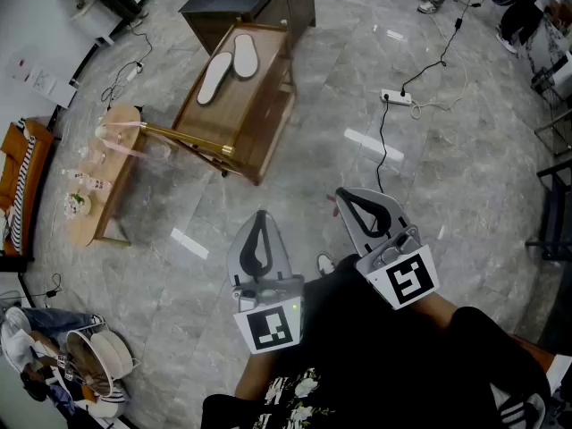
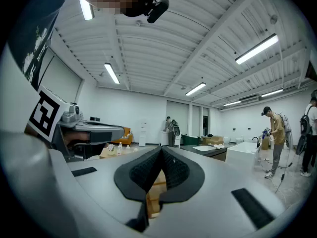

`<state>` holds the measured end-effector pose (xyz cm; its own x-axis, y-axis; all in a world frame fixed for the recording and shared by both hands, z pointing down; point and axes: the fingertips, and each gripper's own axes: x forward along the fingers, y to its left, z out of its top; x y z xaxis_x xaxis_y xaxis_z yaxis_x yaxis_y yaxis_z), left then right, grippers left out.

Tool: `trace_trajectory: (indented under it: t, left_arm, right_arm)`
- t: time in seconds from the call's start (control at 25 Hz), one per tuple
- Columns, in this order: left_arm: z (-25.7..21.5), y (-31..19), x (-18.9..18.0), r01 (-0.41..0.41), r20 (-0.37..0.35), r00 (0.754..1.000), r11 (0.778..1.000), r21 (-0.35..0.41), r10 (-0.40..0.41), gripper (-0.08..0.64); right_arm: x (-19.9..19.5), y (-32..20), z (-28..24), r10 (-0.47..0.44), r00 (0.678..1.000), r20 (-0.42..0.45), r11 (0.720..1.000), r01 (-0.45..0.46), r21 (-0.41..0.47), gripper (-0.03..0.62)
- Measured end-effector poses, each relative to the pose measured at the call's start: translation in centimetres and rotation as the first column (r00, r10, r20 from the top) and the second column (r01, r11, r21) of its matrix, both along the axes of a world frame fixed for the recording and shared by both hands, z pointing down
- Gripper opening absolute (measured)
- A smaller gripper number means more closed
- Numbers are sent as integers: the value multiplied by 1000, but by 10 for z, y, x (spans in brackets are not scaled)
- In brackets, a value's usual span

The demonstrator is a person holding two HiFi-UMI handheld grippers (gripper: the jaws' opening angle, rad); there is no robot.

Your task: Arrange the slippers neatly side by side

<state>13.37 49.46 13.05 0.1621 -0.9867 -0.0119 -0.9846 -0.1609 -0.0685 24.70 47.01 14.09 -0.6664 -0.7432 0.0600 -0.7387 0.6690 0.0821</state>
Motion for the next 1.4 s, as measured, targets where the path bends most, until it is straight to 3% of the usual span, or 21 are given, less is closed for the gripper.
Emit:
trace_trajectory:
  t: [0.72,1.08,1.4]
  left_arm:
    - [11,7,-4,22,-10,1000,1000,-17,-22,2]
    - [13,11,16,28,-15,999,999,-31,-29,2]
    - [0,16,56,47,8,999,998,-47,-47,2]
  right_arm:
    - [2,8,8,2,1000,17,1000,-2,6,-3]
    - [32,10,11,34,999,15,999,-34,-11,-3]
    - [76,10,2,22,999,39,999,-21,-26,-3]
